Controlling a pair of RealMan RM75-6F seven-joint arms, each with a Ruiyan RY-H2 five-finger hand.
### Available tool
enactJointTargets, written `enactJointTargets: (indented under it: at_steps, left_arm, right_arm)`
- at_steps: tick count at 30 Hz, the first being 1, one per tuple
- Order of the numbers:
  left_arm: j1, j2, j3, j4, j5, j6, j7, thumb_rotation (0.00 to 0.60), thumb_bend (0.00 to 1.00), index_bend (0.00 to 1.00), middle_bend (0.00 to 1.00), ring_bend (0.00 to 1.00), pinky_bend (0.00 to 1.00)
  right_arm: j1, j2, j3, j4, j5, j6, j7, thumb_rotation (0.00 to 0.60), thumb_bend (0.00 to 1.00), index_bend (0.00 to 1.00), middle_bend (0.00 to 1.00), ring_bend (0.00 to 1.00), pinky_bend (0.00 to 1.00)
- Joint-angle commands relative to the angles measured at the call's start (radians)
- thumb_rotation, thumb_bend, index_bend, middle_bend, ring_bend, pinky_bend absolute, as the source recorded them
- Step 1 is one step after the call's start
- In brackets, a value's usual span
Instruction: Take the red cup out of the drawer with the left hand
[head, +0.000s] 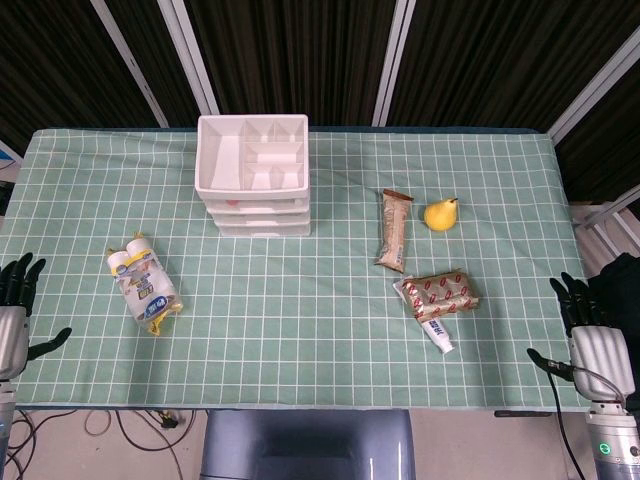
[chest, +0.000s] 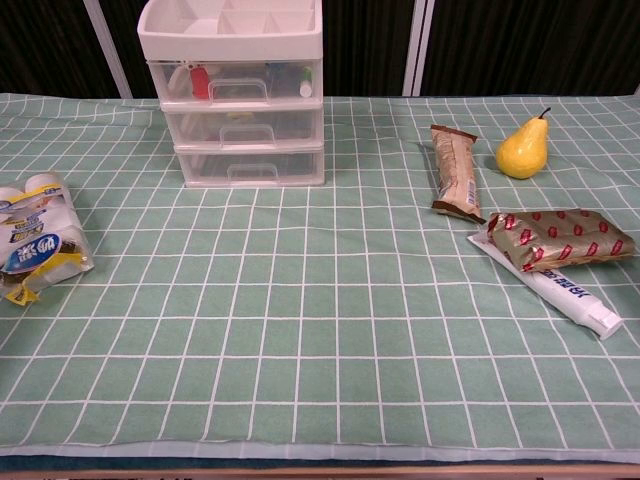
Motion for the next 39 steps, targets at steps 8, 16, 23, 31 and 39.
enactJointTargets:
  at_steps: [8, 16, 23, 31, 39]
  left_arm:
    - [-0.005, -0.003, 0.000, 0.002, -0.004, -0.011, 0.007, 0.600, 0.00, 0.00, 0.00, 0.00, 0.00]
    - [-0.007, -0.002, 0.002, -0.002, -0.001, -0.013, 0.002, 0.600, 0.00, 0.00, 0.00, 0.00, 0.00]
    - [-0.007, 0.000, 0.000, -0.015, 0.008, -0.007, -0.011, 0.600, 0.06, 0.00, 0.01, 0.02, 0.09]
    - [-0.071, -0.002, -0.063, -0.102, -0.004, -0.044, -0.028, 0.600, 0.37, 0.05, 0.68, 0.73, 0.81]
    - [-0.198, -0.065, -0.149, -0.220, -0.150, -0.203, 0.021, 0.600, 0.47, 0.08, 0.93, 0.96, 1.00]
  right_arm:
    - [0.001, 0.001, 0.003, -0.001, 0.009, -0.005, 0.002, 0.600, 0.03, 0.00, 0.00, 0.00, 0.23]
    - [-0.002, 0.005, 0.002, -0.010, 0.014, -0.007, 0.003, 0.600, 0.03, 0.00, 0.00, 0.00, 0.23]
    - [-0.003, 0.010, -0.001, -0.022, 0.015, -0.011, 0.000, 0.600, 0.03, 0.00, 0.00, 0.00, 0.23]
    - [-0.002, 0.013, -0.003, -0.029, 0.022, -0.022, 0.004, 0.600, 0.03, 0.00, 0.00, 0.00, 0.23]
    - [0.001, 0.018, 0.001, -0.035, 0.037, -0.035, 0.016, 0.600, 0.03, 0.00, 0.00, 0.00, 0.23]
